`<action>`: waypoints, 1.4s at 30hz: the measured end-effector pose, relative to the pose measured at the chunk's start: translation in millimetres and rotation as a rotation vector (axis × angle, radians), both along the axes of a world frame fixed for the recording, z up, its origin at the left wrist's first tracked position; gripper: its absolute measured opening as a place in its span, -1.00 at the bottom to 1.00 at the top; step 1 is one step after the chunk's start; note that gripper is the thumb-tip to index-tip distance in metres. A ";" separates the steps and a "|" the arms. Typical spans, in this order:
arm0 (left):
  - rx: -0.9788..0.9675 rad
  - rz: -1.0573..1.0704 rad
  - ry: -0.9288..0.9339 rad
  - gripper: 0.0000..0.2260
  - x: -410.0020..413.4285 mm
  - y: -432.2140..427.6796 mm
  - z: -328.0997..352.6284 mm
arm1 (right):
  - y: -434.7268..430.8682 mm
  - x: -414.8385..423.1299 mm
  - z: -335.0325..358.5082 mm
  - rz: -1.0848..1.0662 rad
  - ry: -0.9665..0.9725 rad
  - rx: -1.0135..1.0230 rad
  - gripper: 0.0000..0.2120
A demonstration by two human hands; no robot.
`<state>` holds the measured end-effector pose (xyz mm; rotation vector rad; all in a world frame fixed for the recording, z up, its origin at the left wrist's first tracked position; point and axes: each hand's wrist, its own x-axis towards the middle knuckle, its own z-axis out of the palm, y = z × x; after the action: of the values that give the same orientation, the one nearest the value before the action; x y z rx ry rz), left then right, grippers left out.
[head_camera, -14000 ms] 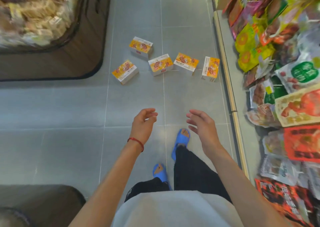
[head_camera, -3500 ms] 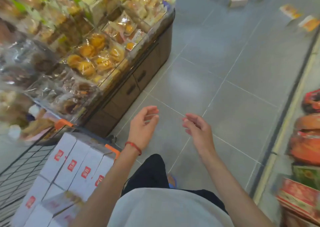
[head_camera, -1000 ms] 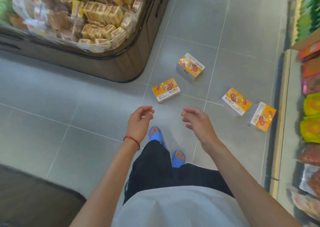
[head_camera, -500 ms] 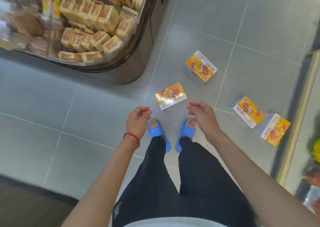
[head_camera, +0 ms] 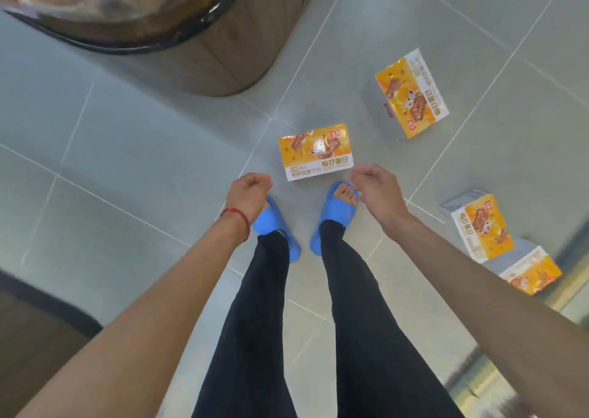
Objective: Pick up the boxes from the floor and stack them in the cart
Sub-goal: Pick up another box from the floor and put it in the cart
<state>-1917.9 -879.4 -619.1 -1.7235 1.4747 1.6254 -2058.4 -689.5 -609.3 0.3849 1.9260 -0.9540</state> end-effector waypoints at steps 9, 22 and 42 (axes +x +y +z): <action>-0.034 -0.018 -0.041 -0.71 -42.2 11.8 -218.9 | 16.7 -45.8 -206.4 0.089 0.089 0.152 -0.75; 0.010 0.298 0.032 -0.16 -47.5 6.7 -436.1 | -11.5 -56.2 -395.2 0.037 0.173 0.062 -0.81; 0.321 0.616 0.294 -0.37 20.2 -39.3 -78.2 | -82.0 13.3 -78.5 -0.086 0.097 -0.043 -0.55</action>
<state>-1897.7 -918.7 -697.3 -1.9107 0.7374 2.3542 -2045.1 -771.5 -687.8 0.4056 1.9856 -1.0864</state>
